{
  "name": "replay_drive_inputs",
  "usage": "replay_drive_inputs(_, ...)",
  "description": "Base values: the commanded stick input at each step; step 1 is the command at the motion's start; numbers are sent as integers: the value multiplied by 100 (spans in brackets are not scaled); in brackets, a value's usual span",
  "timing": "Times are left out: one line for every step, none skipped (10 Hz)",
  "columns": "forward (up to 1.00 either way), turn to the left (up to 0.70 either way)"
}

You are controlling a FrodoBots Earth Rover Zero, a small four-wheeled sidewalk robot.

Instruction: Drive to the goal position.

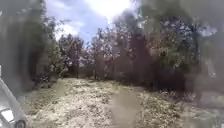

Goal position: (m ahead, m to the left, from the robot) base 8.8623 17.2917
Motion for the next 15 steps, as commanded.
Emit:
replay_drive_inputs(68,9)
replay_drive_inputs(68,29)
replay_drive_inputs(68,34)
replay_drive_inputs(68,7)
replay_drive_inputs(67,0)
replay_drive_inputs(67,0)
replay_drive_inputs(67,0)
replay_drive_inputs(67,0)
replay_drive_inputs(67,3)
replay_drive_inputs(67,11)
replay_drive_inputs(68,32)
replay_drive_inputs(67,34)
replay_drive_inputs(68,8)
replay_drive_inputs(68,0)
replay_drive_inputs(67,0)
